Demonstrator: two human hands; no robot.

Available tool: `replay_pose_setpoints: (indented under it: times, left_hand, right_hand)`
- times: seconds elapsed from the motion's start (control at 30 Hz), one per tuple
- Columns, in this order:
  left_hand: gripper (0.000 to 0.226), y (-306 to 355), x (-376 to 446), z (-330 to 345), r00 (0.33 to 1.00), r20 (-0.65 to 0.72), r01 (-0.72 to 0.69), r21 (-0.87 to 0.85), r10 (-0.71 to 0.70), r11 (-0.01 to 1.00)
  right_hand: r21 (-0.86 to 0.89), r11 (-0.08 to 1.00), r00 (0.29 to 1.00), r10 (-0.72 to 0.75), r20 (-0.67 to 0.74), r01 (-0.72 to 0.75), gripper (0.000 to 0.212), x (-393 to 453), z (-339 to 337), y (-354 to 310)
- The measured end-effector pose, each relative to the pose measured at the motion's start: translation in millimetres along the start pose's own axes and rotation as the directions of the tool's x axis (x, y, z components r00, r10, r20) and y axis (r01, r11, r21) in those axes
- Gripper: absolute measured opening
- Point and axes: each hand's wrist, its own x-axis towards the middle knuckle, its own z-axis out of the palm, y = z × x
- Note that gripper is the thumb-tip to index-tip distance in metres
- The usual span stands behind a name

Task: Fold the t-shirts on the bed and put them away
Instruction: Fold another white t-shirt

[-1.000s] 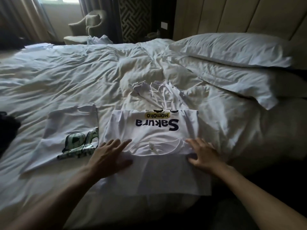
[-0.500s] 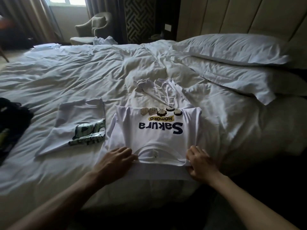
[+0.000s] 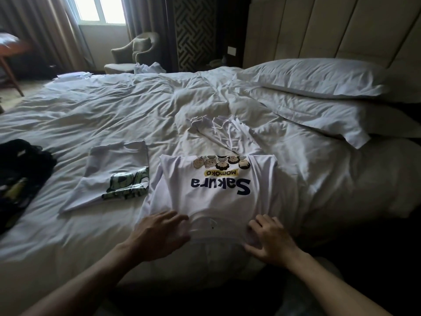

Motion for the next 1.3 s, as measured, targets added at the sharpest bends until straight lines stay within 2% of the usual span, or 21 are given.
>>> replay_pose_setpoints:
  times: [0.07, 0.13, 0.17, 0.23, 0.3, 0.37, 0.43, 0.47, 0.5, 0.53, 0.6, 0.63, 0.7, 0.77, 0.87, 1.0, 1.13, 1.2, 1.3]
  left_hand:
    - [0.038, -5, 16, -4, 0.957, -0.124, 0.249, -0.113, -0.262, 0.962]
    - [0.029, -21, 37, -2, 0.83, -0.219, 0.468, -0.226, -0.512, 0.855]
    - [0.024, -32, 48, 0, 0.744, -0.233, 0.564, -0.284, -0.627, 0.775]
    - [0.027, -53, 69, 4, 0.583, -0.161, 0.731, -0.323, -0.796, 0.601]
    - [0.037, -76, 85, 8, 0.462, -0.03, 0.829, -0.34, -0.886, 0.444]
    - [0.037, -93, 95, 12, 0.387, 0.06, 0.854, -0.399, -0.92, 0.334]
    - [0.023, -111, 107, 16, 0.356, 0.133, 0.861, -0.431, -0.925, 0.269]
    - [0.017, -119, 114, 19, 0.363, 0.16, 0.86, -0.436, -0.918, 0.264]
    - [0.02, -121, 119, 19, 0.353, 0.188, 0.866, -0.436, -0.917, 0.244]
    - [0.024, -125, 123, 21, 0.338, 0.205, 0.865, -0.452, -0.919, 0.217]
    - [0.027, -136, 133, 26, 0.277, 0.252, 0.818, -0.568, -0.927, 0.09]
    - [0.03, -140, 139, 28, 0.239, 0.296, 0.775, -0.632, -0.925, -0.002]
    - [0.03, -144, 147, 29, 0.161, 0.402, 0.666, -0.718, -0.901, -0.201]
    - [0.027, -149, 154, 28, 0.107, 0.485, 0.662, -0.686, -0.868, -0.301]
    - [0.027, -157, 161, 25, 0.133, 0.531, 0.75, -0.606, -0.837, -0.265]
    - [0.013, -168, 175, 30, 0.114, 0.487, 0.731, -0.631, -0.866, -0.259]
    - [0.006, -176, 177, 38, 0.059, 0.461, 0.686, -0.663, -0.886, -0.299]
    - [0.009, -177, 175, 41, 0.054, 0.424, 0.681, -0.678, -0.904, -0.277]
    - [0.011, -176, 174, 41, 0.064, 0.393, 0.666, -0.701, -0.917, -0.255]
  right_hand:
    - [0.139, 0.989, 0.989, 0.072, -0.128, -0.054, 0.038, 11, -10, -2]
    - [0.309, 0.927, 0.941, 0.279, -0.192, -0.211, 0.03, 32, -20, -1]
    - [0.396, 0.863, 0.903, 0.399, -0.157, -0.313, 0.027, 46, -24, 1]
    - [0.449, 0.753, 0.827, 0.56, -0.055, -0.48, 0.033, 72, -29, 9]
    - [0.415, 0.704, 0.778, 0.629, 0.014, -0.576, 0.04, 95, -26, 20]
    - [0.4, 0.663, 0.732, 0.68, 0.033, -0.633, 0.04, 108, -25, 27]
    - [0.362, 0.63, 0.672, 0.74, -0.012, -0.687, 0.039, 121, -23, 39]
    - [0.351, 0.605, 0.633, 0.773, -0.043, -0.714, 0.041, 127, -21, 47]
    - [0.376, 0.565, 0.591, 0.805, -0.055, -0.735, 0.044, 130, -21, 55]
    - [0.436, 0.5, 0.544, 0.839, -0.028, -0.748, 0.045, 134, -22, 64]
    - [0.626, 0.301, 0.472, 0.873, 0.123, -0.719, 0.044, 142, -19, 84]
    - [0.701, 0.202, 0.46, 0.866, 0.199, -0.684, 0.043, 145, -16, 92]
    - [0.78, 0.072, 0.436, 0.859, 0.268, -0.622, 0.038, 151, -13, 104]
    - [0.83, -0.018, 0.423, 0.854, 0.303, -0.558, 0.025, 159, -11, 116]
    - [0.859, -0.128, 0.446, 0.811, 0.378, -0.496, 0.023, 172, -10, 127]
    - [0.838, -0.159, 0.484, 0.754, 0.445, -0.522, 0.016, 186, -5, 138]
    - [0.837, -0.214, 0.42, 0.786, 0.454, -0.504, 0.02, 195, 1, 144]
    - [0.846, -0.215, 0.396, 0.809, 0.434, -0.488, 0.02, 196, 2, 145]
    - [0.859, -0.22, 0.395, 0.816, 0.422, -0.462, 0.015, 194, 2, 144]
